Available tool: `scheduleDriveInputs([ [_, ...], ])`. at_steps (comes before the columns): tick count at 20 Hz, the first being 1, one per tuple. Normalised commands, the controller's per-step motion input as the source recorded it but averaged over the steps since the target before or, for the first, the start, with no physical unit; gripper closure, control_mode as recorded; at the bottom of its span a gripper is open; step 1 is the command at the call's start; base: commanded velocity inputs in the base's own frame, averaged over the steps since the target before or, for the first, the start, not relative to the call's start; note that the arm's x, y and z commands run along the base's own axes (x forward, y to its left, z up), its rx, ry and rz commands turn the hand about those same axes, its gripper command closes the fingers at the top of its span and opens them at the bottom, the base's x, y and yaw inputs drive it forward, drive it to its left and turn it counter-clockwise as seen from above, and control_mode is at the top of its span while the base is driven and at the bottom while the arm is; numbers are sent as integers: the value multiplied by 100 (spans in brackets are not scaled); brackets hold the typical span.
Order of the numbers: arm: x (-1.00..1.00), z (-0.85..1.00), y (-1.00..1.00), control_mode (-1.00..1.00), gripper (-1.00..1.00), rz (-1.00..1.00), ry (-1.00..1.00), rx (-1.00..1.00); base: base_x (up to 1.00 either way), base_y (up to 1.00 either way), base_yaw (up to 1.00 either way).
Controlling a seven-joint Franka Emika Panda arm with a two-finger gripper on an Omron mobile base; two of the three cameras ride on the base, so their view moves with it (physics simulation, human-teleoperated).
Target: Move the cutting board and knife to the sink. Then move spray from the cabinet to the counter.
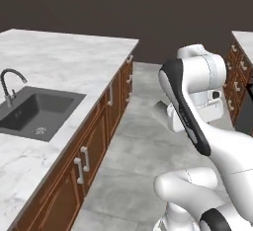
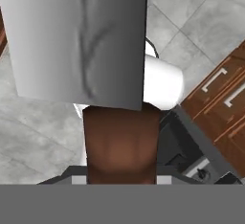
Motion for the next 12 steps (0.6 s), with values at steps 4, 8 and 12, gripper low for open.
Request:
scheduleDriveInputs([
  [4, 0, 0, 0, 100, 100, 0, 0, 0, 100, -54, 30],
  [8, 0, 0, 0, 100, 100, 0, 0, 0, 100, -43, 43],
  [12, 0, 0, 0, 100, 100, 0, 0, 0, 100, -21, 63],
])
